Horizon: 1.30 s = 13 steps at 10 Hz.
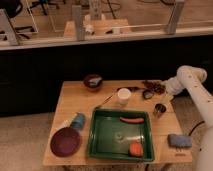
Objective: Place grapes in purple bowl
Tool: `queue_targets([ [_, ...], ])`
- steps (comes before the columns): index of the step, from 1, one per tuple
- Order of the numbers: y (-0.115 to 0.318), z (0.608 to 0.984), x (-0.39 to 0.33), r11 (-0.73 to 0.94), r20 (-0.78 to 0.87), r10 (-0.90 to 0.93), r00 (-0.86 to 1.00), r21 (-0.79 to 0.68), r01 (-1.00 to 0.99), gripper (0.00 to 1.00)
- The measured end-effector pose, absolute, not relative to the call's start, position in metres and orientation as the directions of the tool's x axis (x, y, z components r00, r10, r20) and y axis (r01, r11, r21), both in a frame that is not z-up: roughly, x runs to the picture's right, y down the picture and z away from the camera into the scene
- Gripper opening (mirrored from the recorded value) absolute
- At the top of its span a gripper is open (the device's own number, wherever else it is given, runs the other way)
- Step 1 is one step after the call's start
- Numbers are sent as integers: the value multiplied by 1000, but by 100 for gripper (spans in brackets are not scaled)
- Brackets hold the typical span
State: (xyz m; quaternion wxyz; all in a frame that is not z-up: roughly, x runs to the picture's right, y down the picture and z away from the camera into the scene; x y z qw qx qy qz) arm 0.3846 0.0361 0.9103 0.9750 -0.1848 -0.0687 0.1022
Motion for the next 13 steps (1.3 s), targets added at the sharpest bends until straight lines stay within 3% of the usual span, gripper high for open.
queue_targets([
  [7, 33, 912, 383, 911, 100, 230, 968, -372, -178, 80],
  [13, 9, 944, 381, 916, 109, 213, 971, -367, -160, 80],
])
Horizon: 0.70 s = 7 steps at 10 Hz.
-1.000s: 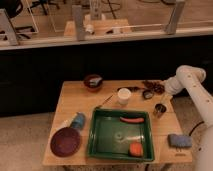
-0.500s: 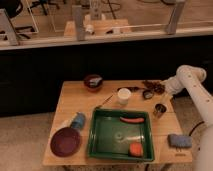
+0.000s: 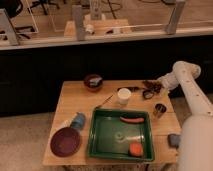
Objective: Place grapes in purple bowl
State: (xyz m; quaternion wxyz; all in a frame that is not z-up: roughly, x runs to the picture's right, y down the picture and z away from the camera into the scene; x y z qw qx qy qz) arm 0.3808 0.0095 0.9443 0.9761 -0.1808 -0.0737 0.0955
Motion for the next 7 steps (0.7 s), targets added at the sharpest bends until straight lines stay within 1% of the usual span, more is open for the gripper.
queue_targets([
  [3, 9, 944, 382, 917, 107, 213, 971, -366, -160, 80],
  [7, 10, 952, 396, 933, 83, 216, 973, -310, -181, 80],
])
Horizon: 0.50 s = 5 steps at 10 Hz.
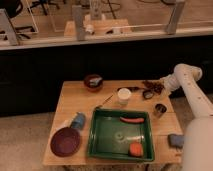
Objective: Place grapes in purple bowl
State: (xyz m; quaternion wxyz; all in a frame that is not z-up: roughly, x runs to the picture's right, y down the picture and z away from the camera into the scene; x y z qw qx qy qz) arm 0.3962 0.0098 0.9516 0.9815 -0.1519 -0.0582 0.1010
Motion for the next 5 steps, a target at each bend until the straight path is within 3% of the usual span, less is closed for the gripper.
queue_targets([
  [5, 3, 947, 407, 948, 90, 219, 972, -254, -190, 80],
])
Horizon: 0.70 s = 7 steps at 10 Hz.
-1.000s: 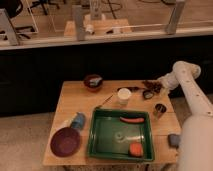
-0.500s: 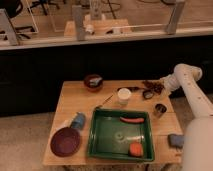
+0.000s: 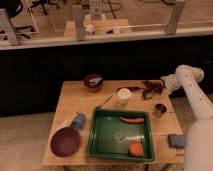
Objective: Place grapes in purple bowl
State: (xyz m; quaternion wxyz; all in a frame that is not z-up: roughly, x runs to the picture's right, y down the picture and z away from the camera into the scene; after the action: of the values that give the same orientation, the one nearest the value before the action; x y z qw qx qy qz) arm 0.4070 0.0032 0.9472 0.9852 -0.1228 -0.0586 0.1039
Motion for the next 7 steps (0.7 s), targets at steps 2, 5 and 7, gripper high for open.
queue_targets([
  [2, 11, 944, 411, 947, 85, 228, 970, -253, -200, 80],
  [5, 16, 954, 408, 945, 104, 238, 966, -256, -205, 80],
  [7, 18, 959, 409, 943, 114, 249, 962, -254, -214, 80],
])
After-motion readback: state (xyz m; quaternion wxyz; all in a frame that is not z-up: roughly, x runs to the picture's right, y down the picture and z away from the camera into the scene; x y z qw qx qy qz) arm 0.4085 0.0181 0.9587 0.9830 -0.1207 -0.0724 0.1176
